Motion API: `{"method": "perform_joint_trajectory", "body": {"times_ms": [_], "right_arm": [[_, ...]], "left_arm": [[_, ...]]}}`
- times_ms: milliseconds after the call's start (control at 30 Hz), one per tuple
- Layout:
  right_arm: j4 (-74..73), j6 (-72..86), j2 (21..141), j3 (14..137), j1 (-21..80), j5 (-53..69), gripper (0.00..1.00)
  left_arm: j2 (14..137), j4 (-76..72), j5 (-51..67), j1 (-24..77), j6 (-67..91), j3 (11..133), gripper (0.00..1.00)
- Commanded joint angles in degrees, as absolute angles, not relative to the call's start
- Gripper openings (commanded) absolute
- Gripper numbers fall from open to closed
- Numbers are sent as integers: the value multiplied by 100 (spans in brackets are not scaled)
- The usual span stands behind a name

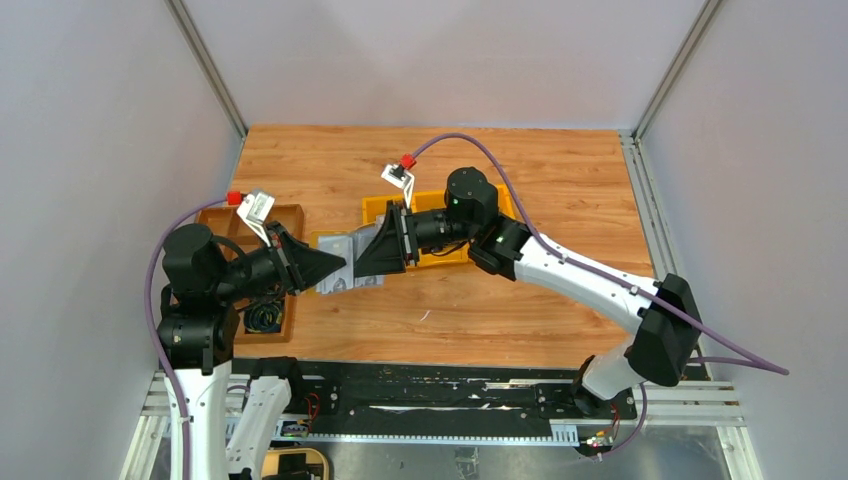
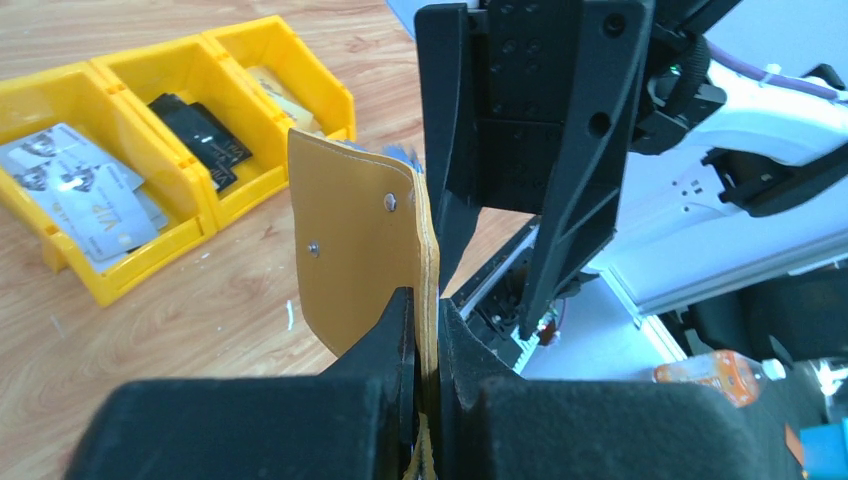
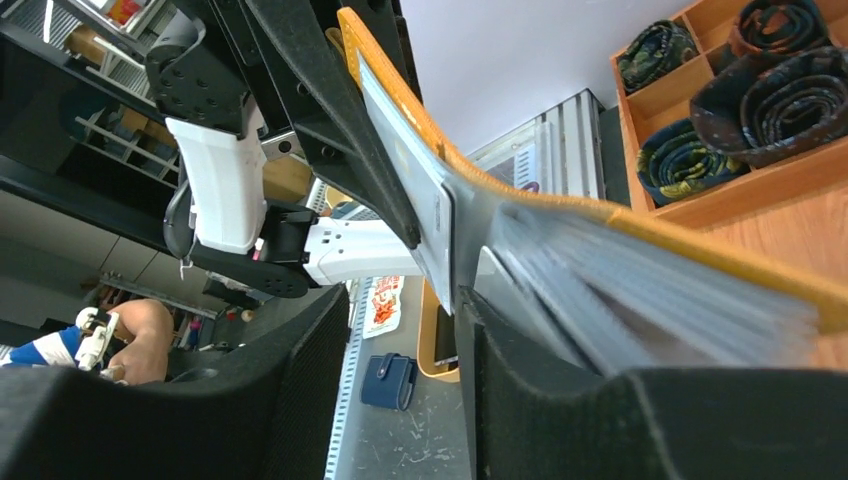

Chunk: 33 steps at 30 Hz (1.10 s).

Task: Take the credit cards out of the card holder
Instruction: Remove the credit card from the card holder.

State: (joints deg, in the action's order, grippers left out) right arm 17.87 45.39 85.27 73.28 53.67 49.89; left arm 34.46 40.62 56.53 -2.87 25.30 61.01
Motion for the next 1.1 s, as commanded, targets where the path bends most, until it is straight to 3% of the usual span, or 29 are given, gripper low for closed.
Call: {"method": "perform_joint_trajectory", "body": {"times_ms": [0,633,833,1067], "right_arm": [[2144,4757,8636,7338,5470,5114,44],[3040,5535,8815,7313,5635,5045,21],[3290,5657,8699,7114,5651,4817,17],[3489,5729,8564,6852,5643,4611,0]], "left_arm": [[3419,3491,6337,-299,2893,6091,3],[3151,2591,6993,-299,4038,5776,21],[3161,2574,6944,-299,4113,5798,19],[3133,2571,6897,-299,4224,5919,12]]}}
